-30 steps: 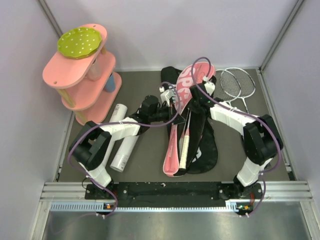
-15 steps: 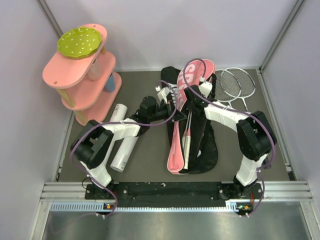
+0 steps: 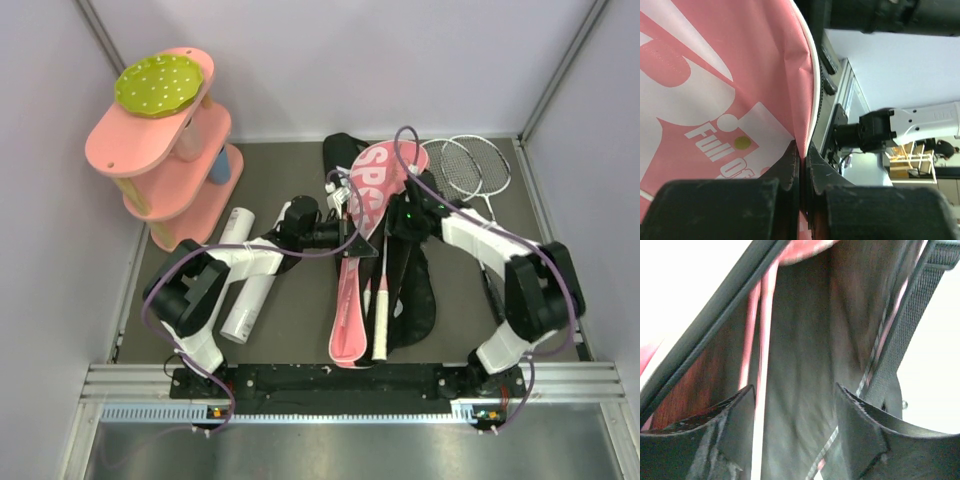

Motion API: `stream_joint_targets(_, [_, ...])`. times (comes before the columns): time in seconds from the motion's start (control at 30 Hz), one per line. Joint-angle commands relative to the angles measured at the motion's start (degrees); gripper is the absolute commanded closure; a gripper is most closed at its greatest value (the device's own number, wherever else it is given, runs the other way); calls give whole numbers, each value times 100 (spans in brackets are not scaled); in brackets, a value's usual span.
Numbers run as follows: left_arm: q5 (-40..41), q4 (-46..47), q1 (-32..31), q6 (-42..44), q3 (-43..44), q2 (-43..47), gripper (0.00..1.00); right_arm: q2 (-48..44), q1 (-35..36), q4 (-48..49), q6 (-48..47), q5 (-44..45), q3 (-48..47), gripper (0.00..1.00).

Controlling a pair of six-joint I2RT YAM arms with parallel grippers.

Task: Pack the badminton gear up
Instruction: Place the racket in the racket bag.

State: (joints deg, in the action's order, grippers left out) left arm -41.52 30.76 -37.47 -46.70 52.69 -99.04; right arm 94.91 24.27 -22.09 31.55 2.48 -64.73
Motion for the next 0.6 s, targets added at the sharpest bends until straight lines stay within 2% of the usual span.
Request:
stream_joint_targets(0.0, [-832, 167, -111, 20, 251, 193, 100, -1497, -71, -339, -1037, -1162, 706, 34])
stream_joint_targets(0.07, [-858, 210, -102, -32, 251, 157, 100, -1922, -98, -516, -1081, -1162, 979, 31])
stream_joint_targets(0.1, [-849, 272, -102, -59, 251, 149, 100, -2194, -98, -516, -1090, -1432, 1075, 29])
stream_joint_targets(0.27, [-893, 378, -102, -164, 251, 157, 100, -2223, -98, 45, -967, -2479, 1708, 28])
stream_joint_targets(0.4, [-884, 378, -102, -191, 233, 228, 100, -2205, -98, 624, -651, -3269, 2121, 34])
stream_joint_targets(0.57, [-867, 351, -102, -173, 260, 237, 100, -2302, -98, 1477, -125, -3833, 2824, 38])
